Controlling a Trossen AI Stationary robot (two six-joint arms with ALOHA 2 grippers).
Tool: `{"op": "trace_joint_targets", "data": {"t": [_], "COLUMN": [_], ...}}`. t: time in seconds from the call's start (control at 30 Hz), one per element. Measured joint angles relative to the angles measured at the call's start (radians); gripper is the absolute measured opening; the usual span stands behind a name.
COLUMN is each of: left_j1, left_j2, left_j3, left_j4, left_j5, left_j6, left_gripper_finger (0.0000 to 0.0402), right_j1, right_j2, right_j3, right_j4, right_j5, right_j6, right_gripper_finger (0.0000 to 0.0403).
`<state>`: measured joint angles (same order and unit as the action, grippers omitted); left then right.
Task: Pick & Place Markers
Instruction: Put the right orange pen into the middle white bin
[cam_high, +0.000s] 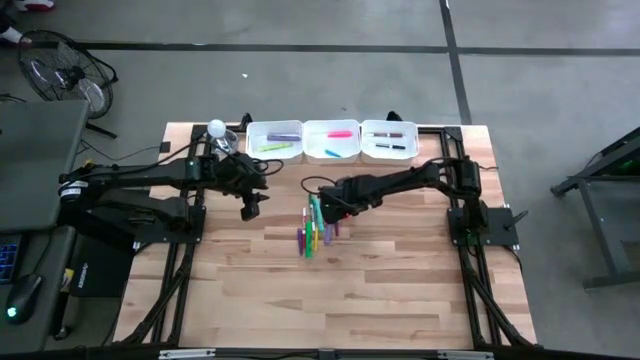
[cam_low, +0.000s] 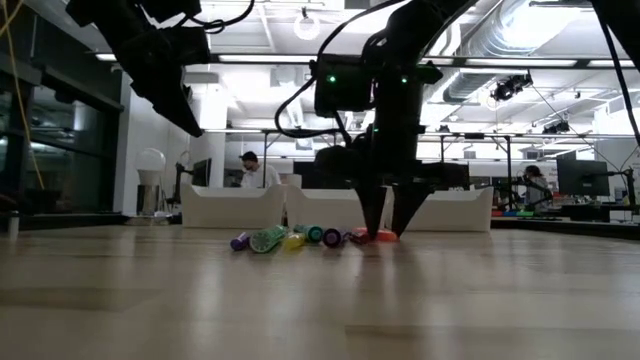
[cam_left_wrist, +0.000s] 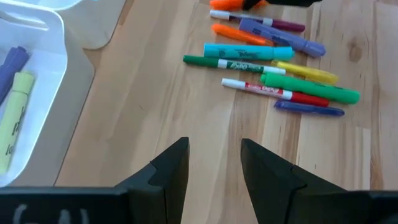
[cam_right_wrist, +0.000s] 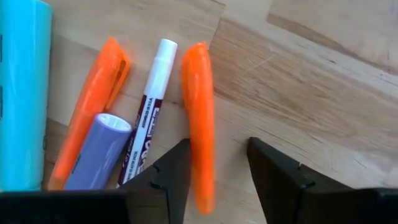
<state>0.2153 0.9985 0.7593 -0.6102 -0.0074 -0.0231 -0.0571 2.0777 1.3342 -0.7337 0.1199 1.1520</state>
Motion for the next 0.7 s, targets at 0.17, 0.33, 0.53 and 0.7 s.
{"op": "trace_joint_targets", "data": {"t": [0.17,0.33,0.53,0.7], "left_j1": [0.000,0.000,0.000,0.000], "left_j2": [0.000,0.000,0.000,0.000], "left_j3": [0.000,0.000,0.000,0.000], "left_j4": [-0.002,-0.003,-0.004,0.016], "left_j5": [0.000,0.000,-0.002,-0.003], "left_j6": [0.000,0.000,0.000,0.001], "left_gripper_finger": [0.0143,0.0143,0.0143,0.0143], "right_j1": [0.007,0.005,0.005,0.005], "right_j2": [0.000,0.000,0.000,0.000], "right_j3": [0.001,0.002,0.002,0.002], "right_j4": [-0.036,-0.046,-0.053,-0.055], "right_j5": [0.004,-0.010,-0.014,-0.017], "right_j6": [-0.053,-0.132,-0.206,-0.242], "right_gripper_finger": [0.0126,0.0107,0.0074,0.0037]}}
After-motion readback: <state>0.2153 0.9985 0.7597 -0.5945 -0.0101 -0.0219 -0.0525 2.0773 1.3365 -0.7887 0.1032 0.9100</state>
